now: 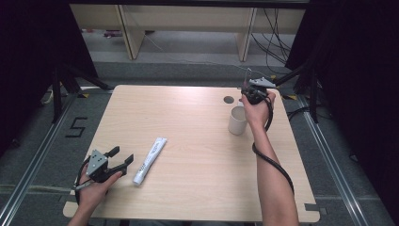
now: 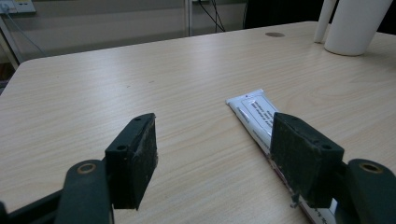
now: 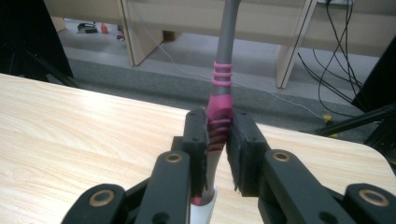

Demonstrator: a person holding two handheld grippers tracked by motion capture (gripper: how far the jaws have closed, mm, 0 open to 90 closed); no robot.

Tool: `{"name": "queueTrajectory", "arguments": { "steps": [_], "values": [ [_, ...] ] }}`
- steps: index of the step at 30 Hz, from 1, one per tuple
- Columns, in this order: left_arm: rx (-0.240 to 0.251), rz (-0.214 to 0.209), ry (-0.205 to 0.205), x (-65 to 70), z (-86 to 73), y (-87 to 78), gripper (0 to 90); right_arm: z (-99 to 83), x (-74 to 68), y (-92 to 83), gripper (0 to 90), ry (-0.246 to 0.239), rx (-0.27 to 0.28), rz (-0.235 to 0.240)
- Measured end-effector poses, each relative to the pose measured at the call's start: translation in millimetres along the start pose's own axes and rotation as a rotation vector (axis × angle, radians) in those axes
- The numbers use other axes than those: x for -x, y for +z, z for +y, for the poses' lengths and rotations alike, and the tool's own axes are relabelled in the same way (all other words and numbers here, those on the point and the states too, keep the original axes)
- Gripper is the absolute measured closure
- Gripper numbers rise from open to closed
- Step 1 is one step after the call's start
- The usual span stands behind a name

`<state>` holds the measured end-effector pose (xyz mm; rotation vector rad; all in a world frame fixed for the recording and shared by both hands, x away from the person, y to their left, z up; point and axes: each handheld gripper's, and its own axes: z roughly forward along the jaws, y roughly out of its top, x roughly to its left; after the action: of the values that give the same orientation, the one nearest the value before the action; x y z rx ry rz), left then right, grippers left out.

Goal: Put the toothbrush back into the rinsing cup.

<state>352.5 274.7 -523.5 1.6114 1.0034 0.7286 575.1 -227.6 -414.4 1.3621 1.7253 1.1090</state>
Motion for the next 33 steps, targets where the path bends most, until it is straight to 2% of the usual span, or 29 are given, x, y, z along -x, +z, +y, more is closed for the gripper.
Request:
{"name": "queueTrajectory", "arguments": {
  "steps": [5, 6, 10, 11, 12, 14, 21, 26, 33],
  "values": [
    [0.0, -0.001, -0.002, -0.1, 0.0, 0.0, 31.4, -2.9, -0.4, 1.0, 78.2, -0.013, -0.012, 0.0],
    [0.001, -0.001, -0.001, -0.2, 0.0, 0.0, 31.4, -2.8, 1.2, 1.6, 78.3, -0.036, -0.016, 0.007],
    [0.001, -0.001, -0.002, -0.2, 0.0, -0.1, 31.4, -5.6, -1.5, 3.1, 78.3, -0.015, -0.028, 0.001],
    [0.001, -0.001, -0.001, -0.2, 0.0, -0.1, 31.3, -6.0, 1.0, 4.6, 78.3, -0.057, -0.019, 0.002],
    [0.001, -0.001, -0.002, -0.2, 0.0, 0.0, 31.3, -6.5, 0.3, 4.3, 78.3, -0.04, -0.025, 0.013],
    [0.001, -0.001, -0.001, -0.2, 0.0, -0.1, 31.3, -7.4, -2.1, 4.0, 78.3, -0.022, -0.039, 0.003],
    [0.0, -0.001, 0.0, -0.1, 0.0, 0.0, 31.3, -9.9, -1.3, 6.7, 78.2, -0.038, -0.057, 0.007],
    [0.001, -0.001, 0.0, 0.0, 0.0, 0.0, 31.4, -10.4, -2.1, 5.9, 78.2, -0.027, -0.077, 0.012],
    [0.001, -0.002, -0.001, -0.1, 0.0, -0.1, 31.3, -11.5, -0.4, 8.4, 78.2, -0.05, -0.084, 0.016]
  ]
}}
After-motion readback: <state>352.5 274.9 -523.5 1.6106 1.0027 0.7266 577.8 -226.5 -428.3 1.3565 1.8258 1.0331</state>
